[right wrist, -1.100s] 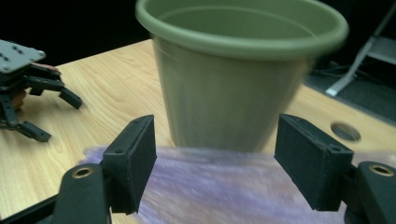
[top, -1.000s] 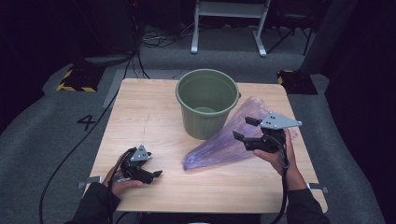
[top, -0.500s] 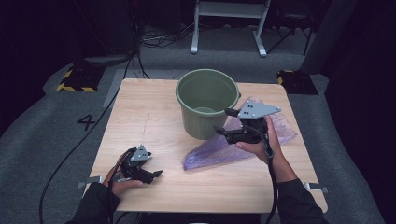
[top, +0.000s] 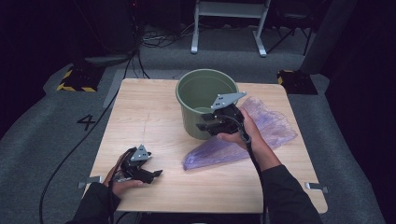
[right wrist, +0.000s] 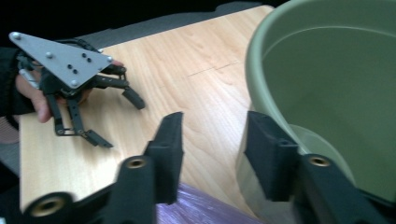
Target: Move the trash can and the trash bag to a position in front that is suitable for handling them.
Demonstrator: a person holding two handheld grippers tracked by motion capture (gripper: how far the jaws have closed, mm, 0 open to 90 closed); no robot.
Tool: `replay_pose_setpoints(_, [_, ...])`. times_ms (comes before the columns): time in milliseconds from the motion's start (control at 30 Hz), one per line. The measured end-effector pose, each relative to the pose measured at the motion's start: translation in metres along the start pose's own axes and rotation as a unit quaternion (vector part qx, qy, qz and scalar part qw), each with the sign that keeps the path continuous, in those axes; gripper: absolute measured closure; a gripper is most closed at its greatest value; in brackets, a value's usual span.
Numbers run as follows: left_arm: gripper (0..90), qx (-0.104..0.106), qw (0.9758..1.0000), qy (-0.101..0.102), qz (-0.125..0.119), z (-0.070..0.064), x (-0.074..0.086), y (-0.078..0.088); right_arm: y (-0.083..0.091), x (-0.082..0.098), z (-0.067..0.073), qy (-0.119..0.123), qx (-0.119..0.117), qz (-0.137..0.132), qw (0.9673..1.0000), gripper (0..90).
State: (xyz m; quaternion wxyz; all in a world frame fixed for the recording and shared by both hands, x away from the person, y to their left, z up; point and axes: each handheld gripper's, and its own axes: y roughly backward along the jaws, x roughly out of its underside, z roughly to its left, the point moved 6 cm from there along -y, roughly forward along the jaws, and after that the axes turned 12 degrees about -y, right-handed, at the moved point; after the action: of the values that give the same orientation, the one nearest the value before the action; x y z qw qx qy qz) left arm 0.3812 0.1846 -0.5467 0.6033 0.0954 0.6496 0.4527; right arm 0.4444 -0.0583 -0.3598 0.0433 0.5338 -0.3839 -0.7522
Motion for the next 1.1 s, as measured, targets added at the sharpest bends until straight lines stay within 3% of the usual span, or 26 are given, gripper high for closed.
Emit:
replay_pose_setpoints(100, [13.5,0.0,1.0,0.0,0.0,0.0,0.0,0.0,-0.005,-0.003,0.0,0.012,0.001,0.013,0.9998,68.8])
replay_pose_setpoints(400, [13.5,0.0,1.0,0.0,0.0,0.0,0.0,0.0,-0.013,-0.005,-0.002,0.024,0.003,0.02,0.9995,75.5])
replay_pose_setpoints(567, [13.5,0.001,1.0,0.0,0.0,0.0,0.0,0.0,-0.004,-0.01,0.001,0.031,0.004,-0.008,0.9995,57.9])
replay_pose_setpoints(667, [13.5,0.001,1.0,0.0,0.0,0.0,0.0,0.0,0.001,-0.015,-0.001,0.034,0.02,-0.019,0.999,49.2])
replay_pose_setpoints(867, [13.5,0.001,1.0,0.0,0.0,0.0,0.0,0.0,-0.002,-0.019,-0.016,0.023,0.032,-0.012,0.9991,40.6])
replay_pose_setpoints(1033, [13.5,0.001,1.0,-0.001,0.0,0.0,0.0,0.0,-0.019,-0.017,-0.03,0.009,0.032,0.019,0.9993,46.4])
replay_pose_setpoints(1100, [13.5,0.001,1.0,-0.001,0.0,0.0,0.0,0.0,-0.025,-0.016,-0.033,0.005,0.024,0.028,0.9993,57.9])
